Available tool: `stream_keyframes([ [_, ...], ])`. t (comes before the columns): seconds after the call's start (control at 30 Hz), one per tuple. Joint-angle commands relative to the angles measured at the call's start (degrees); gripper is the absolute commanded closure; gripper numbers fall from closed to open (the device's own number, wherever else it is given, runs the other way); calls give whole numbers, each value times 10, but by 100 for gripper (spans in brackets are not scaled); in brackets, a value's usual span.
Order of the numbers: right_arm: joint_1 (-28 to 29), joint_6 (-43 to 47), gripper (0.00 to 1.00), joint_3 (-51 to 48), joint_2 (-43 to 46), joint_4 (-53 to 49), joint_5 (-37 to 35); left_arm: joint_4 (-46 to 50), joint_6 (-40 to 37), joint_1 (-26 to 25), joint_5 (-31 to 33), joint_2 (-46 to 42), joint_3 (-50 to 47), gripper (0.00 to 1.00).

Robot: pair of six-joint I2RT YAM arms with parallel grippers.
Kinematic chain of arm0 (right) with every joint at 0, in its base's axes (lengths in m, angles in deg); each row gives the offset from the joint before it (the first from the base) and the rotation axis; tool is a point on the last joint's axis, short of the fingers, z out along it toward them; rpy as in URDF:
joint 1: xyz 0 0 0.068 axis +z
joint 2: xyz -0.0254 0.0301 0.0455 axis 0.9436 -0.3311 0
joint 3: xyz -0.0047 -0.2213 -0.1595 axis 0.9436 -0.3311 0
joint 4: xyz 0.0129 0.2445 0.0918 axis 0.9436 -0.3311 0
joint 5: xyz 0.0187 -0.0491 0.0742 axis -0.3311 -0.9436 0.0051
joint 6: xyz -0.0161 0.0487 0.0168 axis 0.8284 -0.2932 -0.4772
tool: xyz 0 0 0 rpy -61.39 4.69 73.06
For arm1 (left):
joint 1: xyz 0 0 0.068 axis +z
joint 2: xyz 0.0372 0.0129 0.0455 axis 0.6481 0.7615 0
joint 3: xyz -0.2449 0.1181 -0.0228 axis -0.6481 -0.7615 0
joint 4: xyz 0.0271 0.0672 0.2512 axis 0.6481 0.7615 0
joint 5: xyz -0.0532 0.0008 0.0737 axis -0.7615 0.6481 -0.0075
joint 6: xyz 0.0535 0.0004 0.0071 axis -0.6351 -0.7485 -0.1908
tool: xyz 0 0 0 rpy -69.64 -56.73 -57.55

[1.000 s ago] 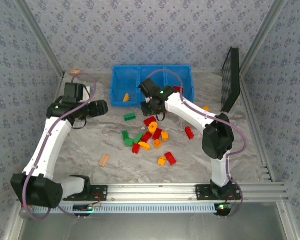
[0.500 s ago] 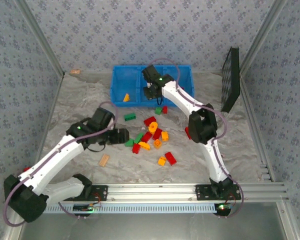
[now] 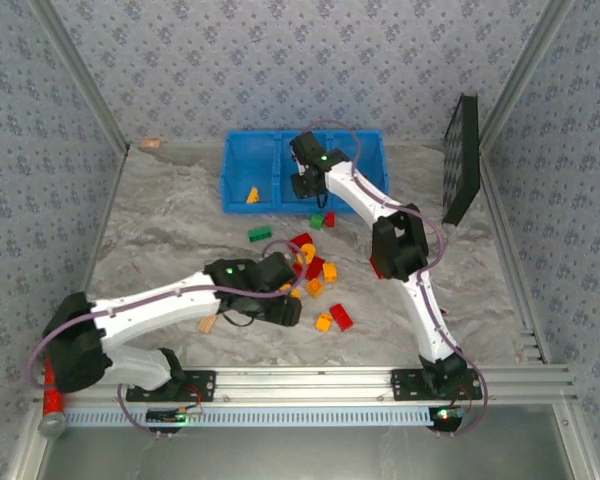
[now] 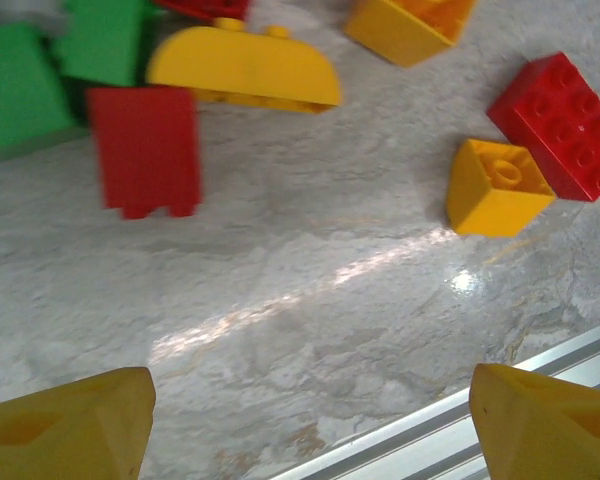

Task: Sort the legos into containers by color
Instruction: Place the lego in the container.

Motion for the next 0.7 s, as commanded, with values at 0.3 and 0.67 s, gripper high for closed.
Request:
stream_keyframes([
  [0.3,-2,15,54,-21,23,19,28,-20,-51,-54,18,124,106,18],
  [0.67,-3,16,54,-95,153,30,47,-30,-107,-84,8,216,147,19],
])
